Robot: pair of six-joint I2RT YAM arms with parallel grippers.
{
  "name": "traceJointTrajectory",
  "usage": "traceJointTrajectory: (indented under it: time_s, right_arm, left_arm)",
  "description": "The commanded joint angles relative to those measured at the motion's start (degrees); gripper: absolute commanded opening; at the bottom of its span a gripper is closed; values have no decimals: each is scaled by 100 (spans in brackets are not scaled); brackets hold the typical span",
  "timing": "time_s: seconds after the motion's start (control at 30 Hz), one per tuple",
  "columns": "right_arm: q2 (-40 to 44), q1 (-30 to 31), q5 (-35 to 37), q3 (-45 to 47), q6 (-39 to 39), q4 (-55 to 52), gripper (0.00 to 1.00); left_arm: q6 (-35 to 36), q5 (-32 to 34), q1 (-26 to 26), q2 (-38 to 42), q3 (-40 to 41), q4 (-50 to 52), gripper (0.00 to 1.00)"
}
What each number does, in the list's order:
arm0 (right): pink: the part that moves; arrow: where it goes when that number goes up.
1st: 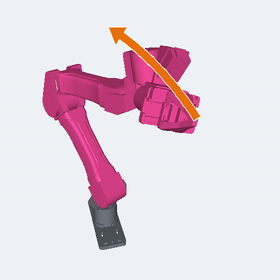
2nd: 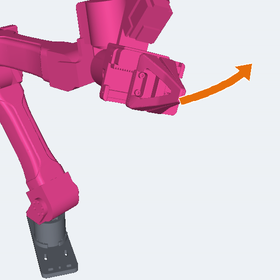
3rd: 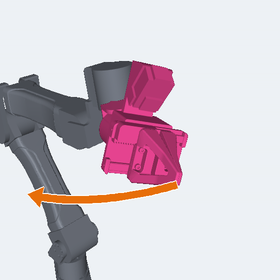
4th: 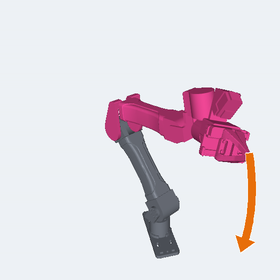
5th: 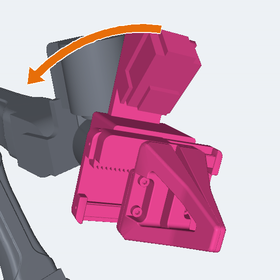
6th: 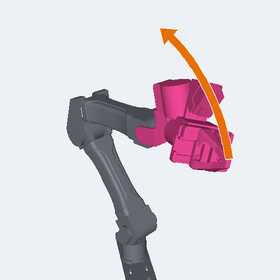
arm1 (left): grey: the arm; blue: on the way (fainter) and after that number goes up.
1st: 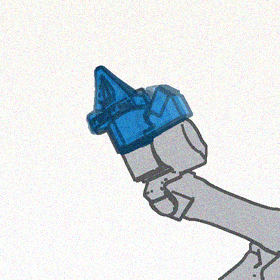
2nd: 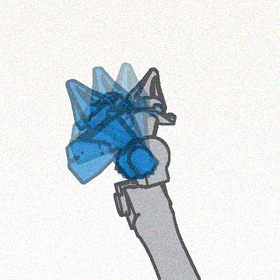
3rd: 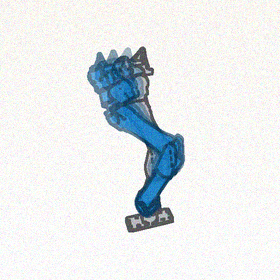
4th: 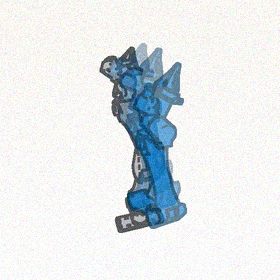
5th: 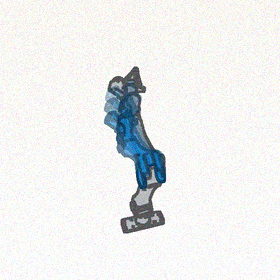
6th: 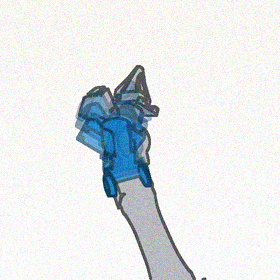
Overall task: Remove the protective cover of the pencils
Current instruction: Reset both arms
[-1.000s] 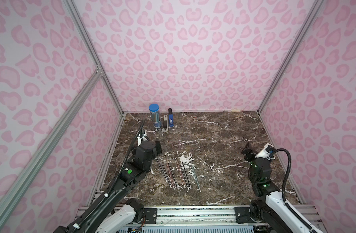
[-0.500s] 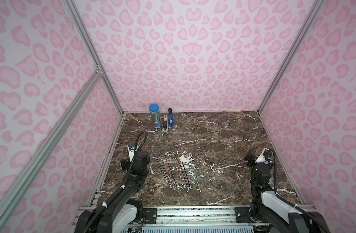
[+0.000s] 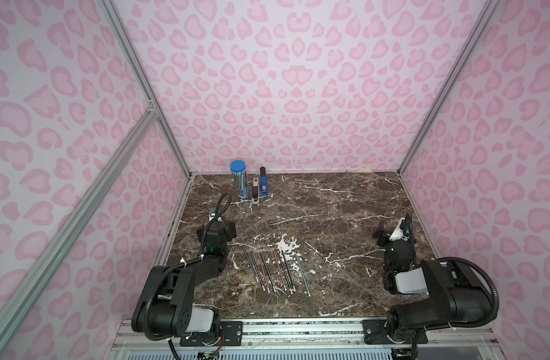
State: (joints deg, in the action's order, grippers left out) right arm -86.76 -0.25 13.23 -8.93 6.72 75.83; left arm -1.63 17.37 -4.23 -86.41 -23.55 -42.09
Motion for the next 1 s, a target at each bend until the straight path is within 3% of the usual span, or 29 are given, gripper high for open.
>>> traceJointTrajectory:
  time_s: [0.0,0.03,0.17,0.97]
  right_arm:
    - [-113,78,-378,-71,-285,276,99]
    - [-45,77,-248,-148,-220,17,99]
    - [-90,244,182,-318,-258,-227,99]
    - [-113,260,206,-312,-277,-194,99]
  left_arm:
    - [231,-1293,246,-185,-71,-353,99]
    - [203,-1250,252,-272,15,-663,99]
    - [204,-1209,247,-259,-108,-365,99]
    - [271,-1042,122,-278,-149,-344,99]
